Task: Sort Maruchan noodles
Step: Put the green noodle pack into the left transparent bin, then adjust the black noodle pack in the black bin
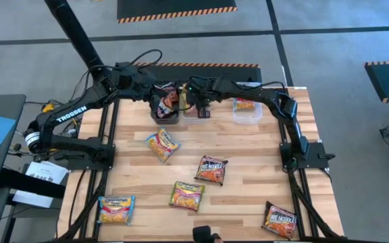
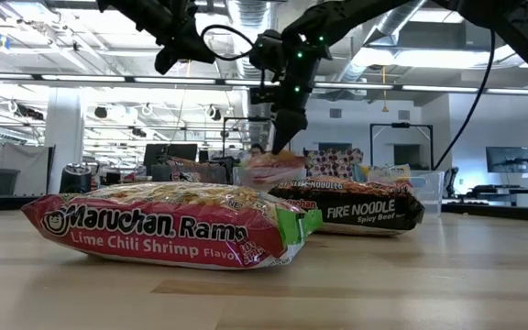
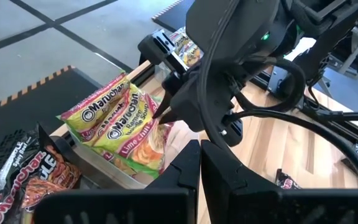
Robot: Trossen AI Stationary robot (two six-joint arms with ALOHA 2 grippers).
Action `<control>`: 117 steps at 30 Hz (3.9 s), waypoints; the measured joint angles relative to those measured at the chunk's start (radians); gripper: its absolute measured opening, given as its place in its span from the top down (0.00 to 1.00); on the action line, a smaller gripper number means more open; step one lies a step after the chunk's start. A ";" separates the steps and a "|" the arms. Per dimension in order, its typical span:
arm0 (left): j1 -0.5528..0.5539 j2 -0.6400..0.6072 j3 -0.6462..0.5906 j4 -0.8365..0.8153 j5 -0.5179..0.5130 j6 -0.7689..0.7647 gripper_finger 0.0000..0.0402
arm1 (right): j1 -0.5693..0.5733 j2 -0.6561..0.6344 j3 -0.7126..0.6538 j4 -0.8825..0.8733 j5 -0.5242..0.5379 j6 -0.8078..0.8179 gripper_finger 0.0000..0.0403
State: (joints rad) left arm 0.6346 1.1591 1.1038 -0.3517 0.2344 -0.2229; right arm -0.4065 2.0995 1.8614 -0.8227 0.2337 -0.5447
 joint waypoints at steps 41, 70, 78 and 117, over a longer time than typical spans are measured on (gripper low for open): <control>0.000 0.000 0.000 -0.035 -0.004 -0.003 1.00 | -0.069 0.136 0.091 -0.124 -0.465 0.418 0.72; 0.000 0.000 0.000 -0.095 -0.044 0.016 1.00 | -0.086 0.106 0.090 -0.090 -0.484 0.582 0.72; 0.027 -0.003 0.000 -0.175 -0.086 -0.002 1.00 | -0.086 0.069 0.090 0.014 -0.511 0.510 0.72; 0.374 0.218 0.000 -0.243 0.046 0.033 0.70 | -0.073 0.071 0.116 0.124 -0.574 0.457 0.72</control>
State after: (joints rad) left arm 1.0085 1.3768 1.1042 -0.5944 0.2801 -0.1897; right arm -0.4793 2.1700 1.9774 -0.6983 -0.3401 -0.0875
